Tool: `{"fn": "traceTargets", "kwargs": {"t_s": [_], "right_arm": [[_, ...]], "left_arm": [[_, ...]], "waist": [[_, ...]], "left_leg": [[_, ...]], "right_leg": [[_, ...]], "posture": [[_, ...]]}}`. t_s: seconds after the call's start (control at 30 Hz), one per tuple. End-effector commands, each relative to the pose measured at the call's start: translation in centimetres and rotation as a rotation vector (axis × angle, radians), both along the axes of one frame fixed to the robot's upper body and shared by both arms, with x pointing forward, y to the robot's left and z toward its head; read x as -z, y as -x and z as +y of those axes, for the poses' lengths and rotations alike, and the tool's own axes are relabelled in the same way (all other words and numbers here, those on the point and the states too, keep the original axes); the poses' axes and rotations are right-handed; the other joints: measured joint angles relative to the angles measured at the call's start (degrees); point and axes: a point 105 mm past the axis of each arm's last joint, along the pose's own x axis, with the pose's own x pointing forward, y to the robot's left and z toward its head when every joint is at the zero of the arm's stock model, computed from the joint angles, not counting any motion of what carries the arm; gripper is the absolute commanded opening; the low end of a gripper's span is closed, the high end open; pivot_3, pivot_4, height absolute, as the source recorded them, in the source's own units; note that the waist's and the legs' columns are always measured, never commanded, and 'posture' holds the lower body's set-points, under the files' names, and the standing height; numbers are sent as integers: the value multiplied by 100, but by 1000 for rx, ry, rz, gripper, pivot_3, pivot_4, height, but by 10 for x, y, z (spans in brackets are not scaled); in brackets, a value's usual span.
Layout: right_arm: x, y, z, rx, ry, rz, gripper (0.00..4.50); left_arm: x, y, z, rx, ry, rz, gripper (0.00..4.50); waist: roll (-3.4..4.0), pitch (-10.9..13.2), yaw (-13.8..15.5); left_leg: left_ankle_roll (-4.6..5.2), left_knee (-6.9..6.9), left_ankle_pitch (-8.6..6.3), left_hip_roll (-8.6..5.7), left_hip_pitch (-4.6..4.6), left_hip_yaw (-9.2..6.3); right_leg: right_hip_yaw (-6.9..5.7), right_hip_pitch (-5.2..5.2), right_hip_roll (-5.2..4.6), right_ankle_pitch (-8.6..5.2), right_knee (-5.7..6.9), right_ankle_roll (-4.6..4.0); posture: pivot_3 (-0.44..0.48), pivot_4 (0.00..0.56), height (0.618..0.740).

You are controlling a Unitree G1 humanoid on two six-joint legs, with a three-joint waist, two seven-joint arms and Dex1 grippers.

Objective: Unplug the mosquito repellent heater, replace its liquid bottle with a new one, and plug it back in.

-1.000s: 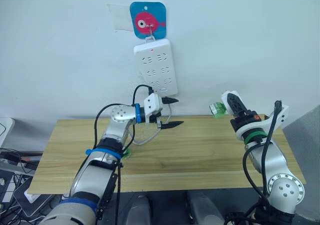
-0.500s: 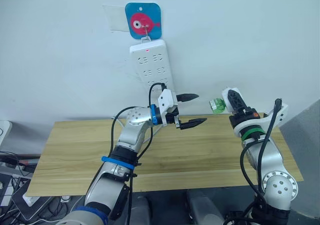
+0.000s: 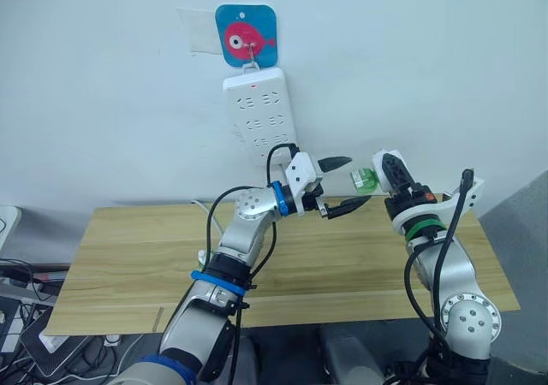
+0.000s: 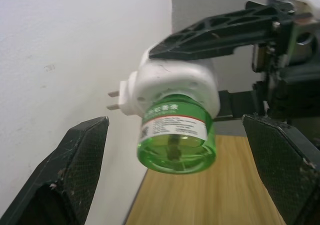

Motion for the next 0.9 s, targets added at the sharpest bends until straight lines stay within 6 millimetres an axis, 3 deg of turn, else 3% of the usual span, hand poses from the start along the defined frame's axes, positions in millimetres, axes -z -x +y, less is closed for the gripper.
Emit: {"fn": "traceTargets", "kwargs": {"t_s": [0.03, 0.67, 0.9], "right_arm": [[-13, 6, 1, -11, -27, -64, 2938], [-17, 11, 12, -48, -38, -78, 2938], [-22, 12, 14, -41, -51, -83, 2938]], "left_arm": [[-9, 2, -3, -2, 33, -31, 4491], [-5, 6, -12, -3, 50, -14, 4491], [-2, 7, -10, 4, 45, -6, 2441]], "waist": [[0, 0, 0], [0, -2, -2], [-1, -2, -6]], "left_leg": [[0, 0, 0, 0, 0, 0], [0, 9, 0, -1, 0, 0], [0, 11, 0, -1, 1, 0]], "right_leg": [[0, 0, 0, 0, 0, 0], [1, 0, 0, 0, 9, 0], [1, 0, 1, 0, 12, 0]], "posture": [[-116, 165, 740], [-122, 168, 740], [-125, 169, 740]]}}
